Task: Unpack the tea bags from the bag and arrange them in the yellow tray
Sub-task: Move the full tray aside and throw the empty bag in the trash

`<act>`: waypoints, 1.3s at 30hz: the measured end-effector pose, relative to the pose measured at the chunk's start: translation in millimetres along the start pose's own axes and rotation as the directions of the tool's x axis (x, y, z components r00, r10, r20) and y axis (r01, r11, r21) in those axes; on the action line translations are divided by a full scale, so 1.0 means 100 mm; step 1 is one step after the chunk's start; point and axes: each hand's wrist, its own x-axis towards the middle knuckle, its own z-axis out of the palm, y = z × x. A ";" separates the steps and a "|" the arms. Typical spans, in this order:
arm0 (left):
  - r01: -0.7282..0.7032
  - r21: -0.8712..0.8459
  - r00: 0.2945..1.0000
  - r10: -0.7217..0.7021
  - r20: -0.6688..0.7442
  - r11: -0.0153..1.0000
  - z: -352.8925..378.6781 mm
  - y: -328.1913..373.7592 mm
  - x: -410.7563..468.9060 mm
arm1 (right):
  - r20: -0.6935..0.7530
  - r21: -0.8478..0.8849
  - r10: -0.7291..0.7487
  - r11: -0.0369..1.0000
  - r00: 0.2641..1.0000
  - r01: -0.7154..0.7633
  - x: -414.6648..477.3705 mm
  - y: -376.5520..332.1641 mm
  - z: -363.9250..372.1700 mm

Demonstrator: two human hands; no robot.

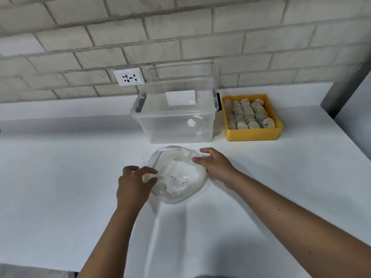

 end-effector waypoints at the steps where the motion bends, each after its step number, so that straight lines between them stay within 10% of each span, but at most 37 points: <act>1: 0.008 -0.040 0.999 -0.006 0.040 0.999 0.01 -0.05 0.00 | 0.029 0.023 0.040 0.999 0.999 -0.041 0.01 -0.02 0.06; 12: -0.206 -0.259 0.962 0.244 0.125 0.944 -0.07 -0.16 0.36 | 0.122 0.198 0.081 0.975 0.989 -0.104 -0.02 -0.02 0.30; 18: -0.268 -0.255 0.918 0.326 0.225 0.929 -0.18 -0.42 0.69 | -0.132 -0.373 -0.205 0.917 0.970 0.143 -0.04 -0.02 0.14; 27: -0.214 -0.356 0.730 0.391 0.561 0.910 -0.31 -0.47 0.89 | -0.168 0.098 0.073 0.994 0.983 -0.057 -0.11 -0.14 0.03; 33: -0.279 -0.384 0.779 0.441 0.445 0.880 -0.25 -0.51 0.85 | 0.043 0.480 0.080 0.873 0.996 -0.091 -0.43 0.02 0.05; 39: -0.274 -0.421 0.717 0.475 0.510 0.865 -0.20 -0.51 0.58 | -0.297 0.135 0.024 0.991 0.954 0.017 -0.76 0.03 -0.02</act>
